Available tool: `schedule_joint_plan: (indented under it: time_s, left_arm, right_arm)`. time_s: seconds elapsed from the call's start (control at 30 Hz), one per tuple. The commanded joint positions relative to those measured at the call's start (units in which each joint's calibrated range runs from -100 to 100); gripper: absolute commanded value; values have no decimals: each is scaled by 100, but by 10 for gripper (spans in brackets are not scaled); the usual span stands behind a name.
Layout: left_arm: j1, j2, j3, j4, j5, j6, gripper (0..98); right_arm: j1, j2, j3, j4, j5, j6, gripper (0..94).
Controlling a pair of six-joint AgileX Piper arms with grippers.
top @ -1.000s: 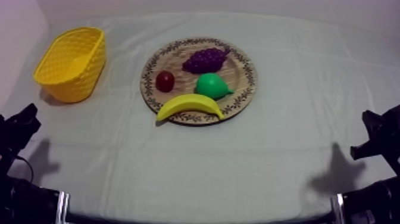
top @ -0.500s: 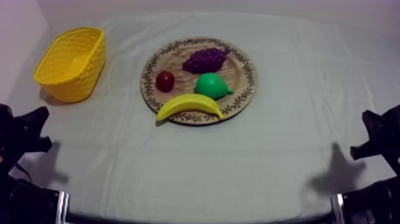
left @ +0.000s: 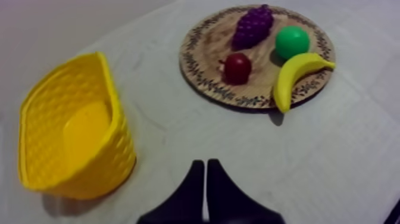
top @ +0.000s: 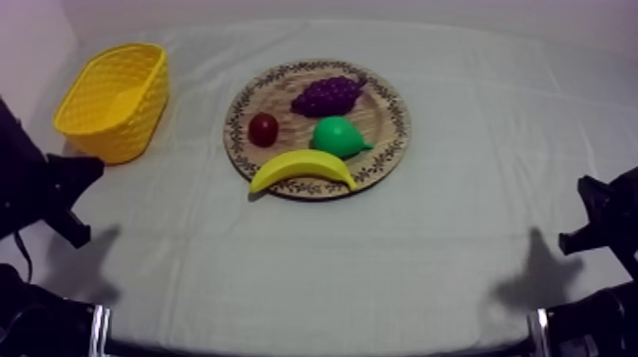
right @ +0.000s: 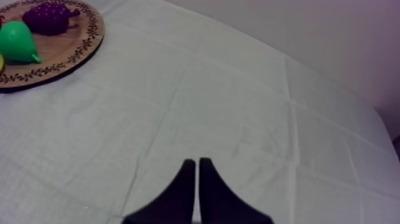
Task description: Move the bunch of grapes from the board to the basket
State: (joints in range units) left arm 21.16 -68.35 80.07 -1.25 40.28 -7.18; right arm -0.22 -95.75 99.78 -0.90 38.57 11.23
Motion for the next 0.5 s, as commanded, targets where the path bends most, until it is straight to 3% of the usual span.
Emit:
schedule_joint_plan:
  time_s: [0.0,0.2,0.47]
  left_arm:
    - [128,1194,-855,49,122,-233,0]
    - [401,2789,-2040,119,386,-424,0]
    - [583,5101,-4263,225,1256,-631,0]
  right_arm:
    - [-1,0,0,-1,-2,-1,3]
    - [-1,0,0,-1,-2,0,3]
    - [-1,0,0,-1,-2,0,3]
